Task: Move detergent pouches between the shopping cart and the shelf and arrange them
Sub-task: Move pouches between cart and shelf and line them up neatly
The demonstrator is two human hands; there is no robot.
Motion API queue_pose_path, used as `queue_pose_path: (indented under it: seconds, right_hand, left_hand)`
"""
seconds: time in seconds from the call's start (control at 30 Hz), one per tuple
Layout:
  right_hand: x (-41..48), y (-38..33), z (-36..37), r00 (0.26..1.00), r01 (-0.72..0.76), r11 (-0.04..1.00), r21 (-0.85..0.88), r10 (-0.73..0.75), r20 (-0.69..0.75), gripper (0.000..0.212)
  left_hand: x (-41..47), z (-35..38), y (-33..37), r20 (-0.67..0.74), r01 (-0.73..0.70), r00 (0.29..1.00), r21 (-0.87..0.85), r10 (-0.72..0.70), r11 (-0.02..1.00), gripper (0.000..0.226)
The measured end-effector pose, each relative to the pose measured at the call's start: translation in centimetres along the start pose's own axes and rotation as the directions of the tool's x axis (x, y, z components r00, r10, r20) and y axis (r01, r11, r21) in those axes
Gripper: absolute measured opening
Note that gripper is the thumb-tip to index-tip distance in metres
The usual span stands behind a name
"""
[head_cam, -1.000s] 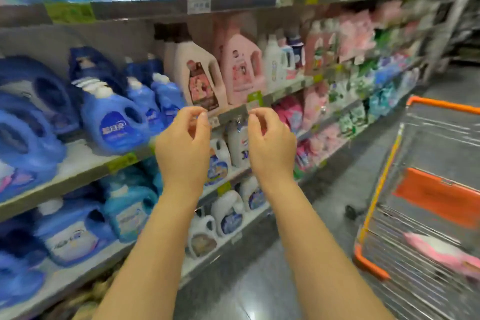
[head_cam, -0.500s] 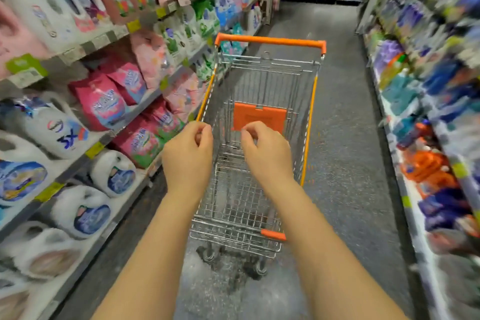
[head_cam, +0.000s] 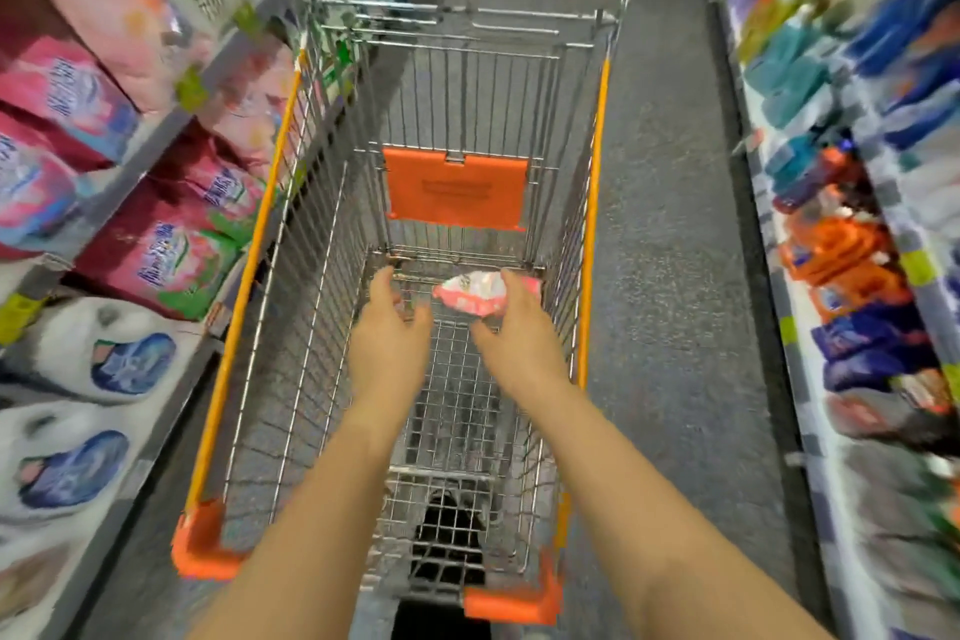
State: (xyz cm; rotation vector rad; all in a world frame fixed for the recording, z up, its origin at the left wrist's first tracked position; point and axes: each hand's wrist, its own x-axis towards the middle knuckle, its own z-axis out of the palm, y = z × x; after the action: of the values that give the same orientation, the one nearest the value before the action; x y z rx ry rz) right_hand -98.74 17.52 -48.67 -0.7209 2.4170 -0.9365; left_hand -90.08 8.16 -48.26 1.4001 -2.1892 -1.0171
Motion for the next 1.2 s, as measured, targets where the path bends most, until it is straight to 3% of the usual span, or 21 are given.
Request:
queue_pose_path:
  seconds: [0.2, 0.33, 0.47, 0.6, 0.67, 0.8, 0.9, 1.07, 1.13, 1.2]
  right_hand:
    - [14.0, 3.8, 7.4, 0.984, -0.131, 0.983, -0.129, 0.145, 0.102, 0.079]
    - [20.3, 8.2, 12.2, 0.958, -0.155, 0.909, -0.386, 0.234, 0.167, 0.09]
    - [25.1, 11.6, 15.6, 0.937, -0.107, 0.85, -0.516, 0.26, 0.233, 0.097]
    - [27.9, 14.0, 18.1, 0.92, -0.064, 0.813, -0.578, 0.272, 0.282, 0.102]
    - [28.5, 15.0, 19.4, 0.91, -0.059, 0.816, -0.575, 0.281, 0.306, 0.1]
    - [27.9, 15.6, 21.7, 0.935, -0.017, 0.835, -0.55, 0.208, 0.287, 0.09]
    - [27.3, 14.9, 21.7, 0.959, -0.044, 0.867, -0.497, 0.175, 0.221, 0.088]
    - [26.4, 12.7, 19.3, 0.988, -0.021, 0.95, -0.311, 0.067, 0.138, 0.057]
    - [25.8, 11.1, 17.3, 0.996, 0.006, 0.989, -0.148, 0.008, 0.092, 0.046]
    - [24.9, 9.3, 15.1, 1.0, 0.009, 1.0, -0.026, -0.008, 0.029, 0.038]
  left_hand:
    - [11.9, 8.1, -5.9, 0.269, -0.04, 0.963, 0.189, -0.012, 0.981, 0.088]
    - [18.4, 12.7, -11.1, 0.391, -0.082, 0.918, 0.341, -0.062, 0.937, 0.099]
    - [23.1, 17.4, -15.9, 0.501, -0.193, 0.855, 0.541, -0.13, 0.819, 0.093]
    - [26.0, 21.8, -19.0, 0.609, -0.332, 0.791, 0.51, -0.06, 0.793, 0.068]
    - [26.7, 23.5, -19.1, 0.637, -0.382, 0.771, 0.469, -0.005, 0.796, 0.05]
    - [27.2, 25.1, -18.7, 0.534, -0.331, 0.843, 0.419, 0.065, 0.846, 0.024]
    - [26.0, 24.2, -17.7, 0.495, -0.385, 0.843, 0.282, 0.21, 0.879, 0.018]
    - [23.8, 21.3, -14.2, 0.463, -0.417, 0.823, 0.101, 0.329, 0.903, 0.021]
    - [23.7, 19.6, -12.1, 0.428, -0.525, 0.784, 0.071, 0.45, 0.848, 0.013]
    - [23.9, 17.2, -9.3, 0.374, -0.723, 0.664, 0.1, 0.648, 0.683, 0.019]
